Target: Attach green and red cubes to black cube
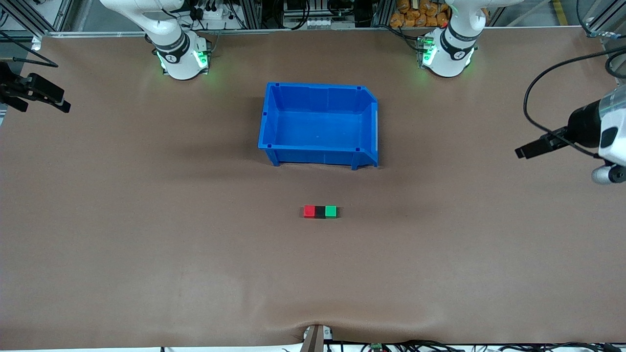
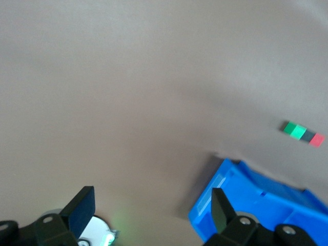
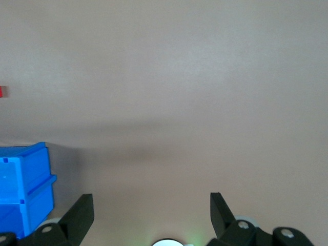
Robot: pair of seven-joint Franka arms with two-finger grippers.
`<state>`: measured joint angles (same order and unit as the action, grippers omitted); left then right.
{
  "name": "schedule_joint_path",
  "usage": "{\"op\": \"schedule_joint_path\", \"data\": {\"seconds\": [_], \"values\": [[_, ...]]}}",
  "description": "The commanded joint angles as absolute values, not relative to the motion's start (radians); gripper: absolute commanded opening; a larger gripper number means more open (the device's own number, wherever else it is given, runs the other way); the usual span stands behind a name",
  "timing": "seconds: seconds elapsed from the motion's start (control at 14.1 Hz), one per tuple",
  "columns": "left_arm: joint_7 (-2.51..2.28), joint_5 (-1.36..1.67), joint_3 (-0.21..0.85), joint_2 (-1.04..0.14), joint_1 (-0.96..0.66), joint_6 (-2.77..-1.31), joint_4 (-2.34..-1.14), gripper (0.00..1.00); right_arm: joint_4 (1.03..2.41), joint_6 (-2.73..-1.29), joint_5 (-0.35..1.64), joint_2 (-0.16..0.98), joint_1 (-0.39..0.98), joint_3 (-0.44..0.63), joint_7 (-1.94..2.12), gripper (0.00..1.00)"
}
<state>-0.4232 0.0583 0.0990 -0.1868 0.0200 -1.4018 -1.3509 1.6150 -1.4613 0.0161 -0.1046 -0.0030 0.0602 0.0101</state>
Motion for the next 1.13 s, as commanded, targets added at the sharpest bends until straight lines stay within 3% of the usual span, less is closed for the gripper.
{"op": "schedule_joint_path", "data": {"seconds": [0.0, 0.21, 0.78, 1.06], "values": [[-0.374, 0.041, 0.100, -0.071, 0.006, -1.446, -1.504, 1.00, 1.612, -1.451, 0.002, -0.107, -0.015, 0.052, 0.017, 1.00], [-0.345, 0.009, 0.103, 0.014, -0.006, -1.522, -1.621, 1.00, 1.612, -1.450, 0.002, -0.107, -0.015, 0.051, 0.014, 1.00], [-0.219, -0.066, 0.058, 0.023, -0.141, -1.549, -1.628, 1.00, 1.612, -1.447, 0.002, -0.107, -0.017, 0.051, 0.014, 1.00], [-0.154, -0.060, 0.057, 0.037, -0.123, -1.560, -1.632, 1.00, 1.612, -1.447, 0.002, -0.106, -0.017, 0.051, 0.014, 1.00]]}}
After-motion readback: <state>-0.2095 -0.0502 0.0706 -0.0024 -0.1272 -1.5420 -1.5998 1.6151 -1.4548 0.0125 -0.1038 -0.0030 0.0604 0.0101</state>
